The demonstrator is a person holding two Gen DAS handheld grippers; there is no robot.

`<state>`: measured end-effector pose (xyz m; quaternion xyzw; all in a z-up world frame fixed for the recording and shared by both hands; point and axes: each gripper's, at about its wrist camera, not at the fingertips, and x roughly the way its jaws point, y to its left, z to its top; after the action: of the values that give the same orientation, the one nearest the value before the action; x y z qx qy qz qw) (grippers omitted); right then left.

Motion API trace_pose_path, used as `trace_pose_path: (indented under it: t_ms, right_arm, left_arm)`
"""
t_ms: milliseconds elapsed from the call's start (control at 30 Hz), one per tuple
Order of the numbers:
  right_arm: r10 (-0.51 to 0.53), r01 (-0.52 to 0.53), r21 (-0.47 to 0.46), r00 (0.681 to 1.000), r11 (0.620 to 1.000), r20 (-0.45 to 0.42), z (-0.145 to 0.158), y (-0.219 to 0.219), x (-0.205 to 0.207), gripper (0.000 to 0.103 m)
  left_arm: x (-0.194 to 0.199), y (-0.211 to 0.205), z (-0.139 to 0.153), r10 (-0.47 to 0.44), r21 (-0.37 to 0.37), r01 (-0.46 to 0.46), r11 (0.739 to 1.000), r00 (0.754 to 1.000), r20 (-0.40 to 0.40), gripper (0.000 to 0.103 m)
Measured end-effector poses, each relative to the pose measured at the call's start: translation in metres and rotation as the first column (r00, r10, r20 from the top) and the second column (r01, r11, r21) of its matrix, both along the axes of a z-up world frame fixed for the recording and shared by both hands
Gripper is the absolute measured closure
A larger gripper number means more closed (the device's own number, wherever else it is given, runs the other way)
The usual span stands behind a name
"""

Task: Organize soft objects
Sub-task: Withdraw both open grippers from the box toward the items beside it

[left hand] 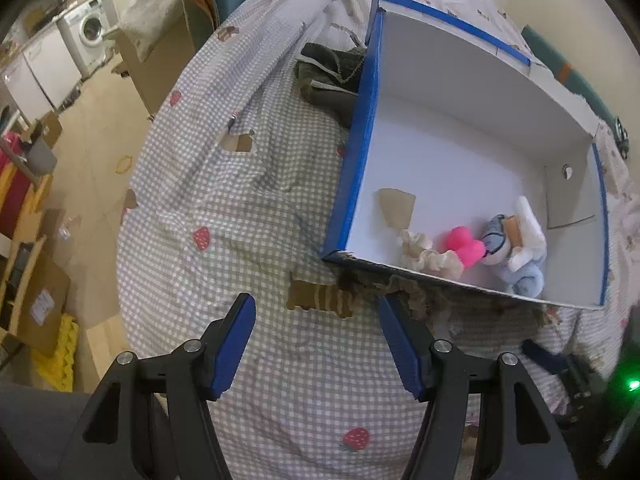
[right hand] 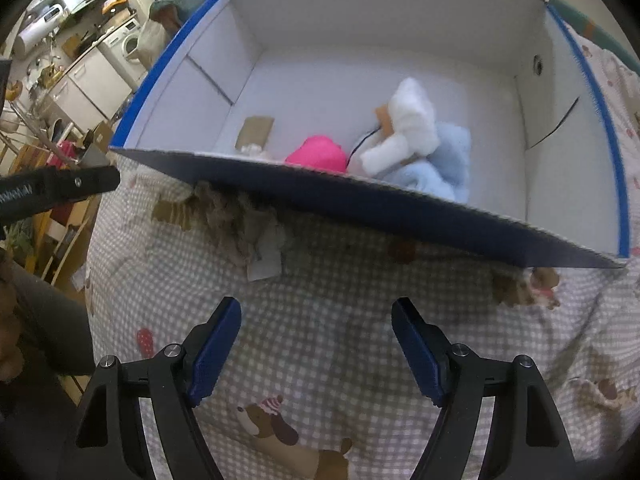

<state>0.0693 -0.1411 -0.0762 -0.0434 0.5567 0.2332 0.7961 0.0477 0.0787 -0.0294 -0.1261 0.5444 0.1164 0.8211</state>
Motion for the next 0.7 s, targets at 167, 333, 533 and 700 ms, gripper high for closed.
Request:
trace_pose_path:
  t_ms: [167, 333, 533, 700]
  right_arm:
    - [0.029, -0.029, -0.034, 0.999, 0.999, 0.014, -0.005, 0.013, -0.003, 0.021]
    - [0.004, -0.004, -0.037, 1.000, 0.999, -0.002, -0.011, 0.014, 0.000, 0.021]
    - [-0.026, 0.026, -0.007, 1.000, 1.000, 0.007, -0.004, 0.008, 0.000, 0.021]
    - [-0.049, 0.049, 0.011, 0.999, 0.999, 0.001, 0.000, -0.006, 0.001, 0.021]
  left_arm:
    - [0.001, -0.001, 0.001, -0.001, -0.010, 0.001, 1.000, 1.000, -0.009, 0.042]
    - [-0.002, -0.003, -0.004, -0.012, -0.020, 0.011, 1.000, 0.999, -0.029, 0.042]
    - [0.005, -0.015, -0.028, -0.043, -0.024, 0.041, 0.999, 0.994, -0.101, 0.042]
    - [0.018, -0.032, -0.038, -0.084, -0.003, 0.084, 0.996, 0.993, -0.089, 0.042]
